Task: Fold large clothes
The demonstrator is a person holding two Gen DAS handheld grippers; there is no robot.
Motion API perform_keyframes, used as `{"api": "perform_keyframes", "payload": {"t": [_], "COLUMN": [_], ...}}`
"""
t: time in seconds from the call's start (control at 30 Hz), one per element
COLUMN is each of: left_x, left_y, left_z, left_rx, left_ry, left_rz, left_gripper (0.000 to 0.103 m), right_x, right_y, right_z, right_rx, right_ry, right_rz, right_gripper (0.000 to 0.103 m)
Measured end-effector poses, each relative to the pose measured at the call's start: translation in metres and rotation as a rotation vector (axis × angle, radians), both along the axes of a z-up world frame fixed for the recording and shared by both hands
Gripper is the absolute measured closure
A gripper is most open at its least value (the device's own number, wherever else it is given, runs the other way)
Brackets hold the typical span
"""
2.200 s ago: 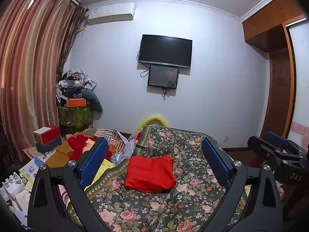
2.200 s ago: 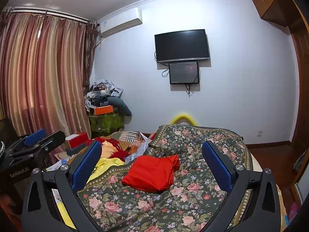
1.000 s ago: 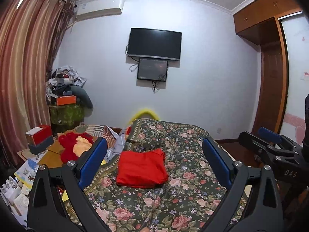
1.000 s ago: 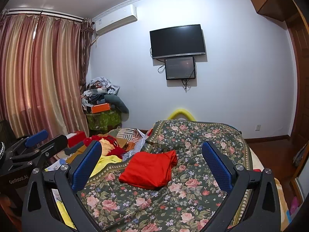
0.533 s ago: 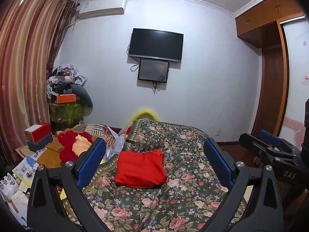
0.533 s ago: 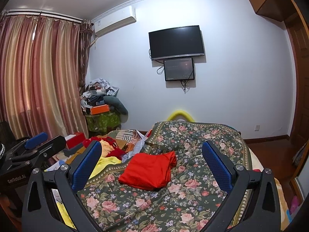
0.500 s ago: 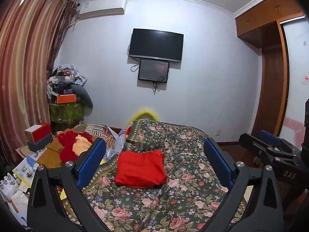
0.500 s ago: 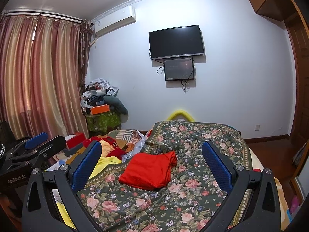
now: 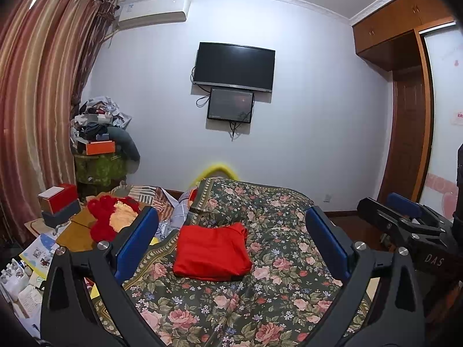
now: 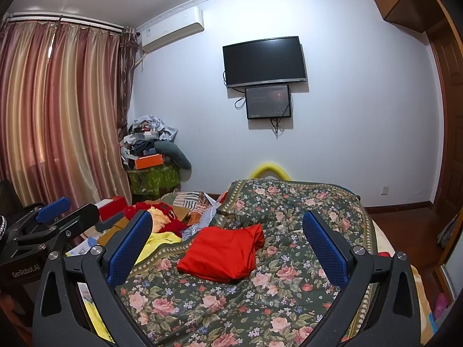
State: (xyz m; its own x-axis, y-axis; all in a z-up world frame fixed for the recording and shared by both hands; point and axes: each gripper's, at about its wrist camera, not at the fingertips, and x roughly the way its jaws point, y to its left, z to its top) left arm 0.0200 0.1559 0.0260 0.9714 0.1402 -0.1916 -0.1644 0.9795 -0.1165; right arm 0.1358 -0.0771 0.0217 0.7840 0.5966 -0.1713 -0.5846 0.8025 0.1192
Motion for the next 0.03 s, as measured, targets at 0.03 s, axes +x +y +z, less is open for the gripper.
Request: {"api": "perform_keyframes", "payload": {"t": [0.03], "left_x": [0.0001], "left_y": [0.0005], "left_z": [-0.0002], "left_rx": [0.001], "left_ry": [0.003], "left_rz": [0.0], "left_gripper": [0.001], "right_x": [0.0002], "right_y": [0.0002], "right_z": [-0.0002], "right_rx": [0.0], "right_ry": [0.001], "right_rz": [0.001], "right_gripper": [0.0]}}
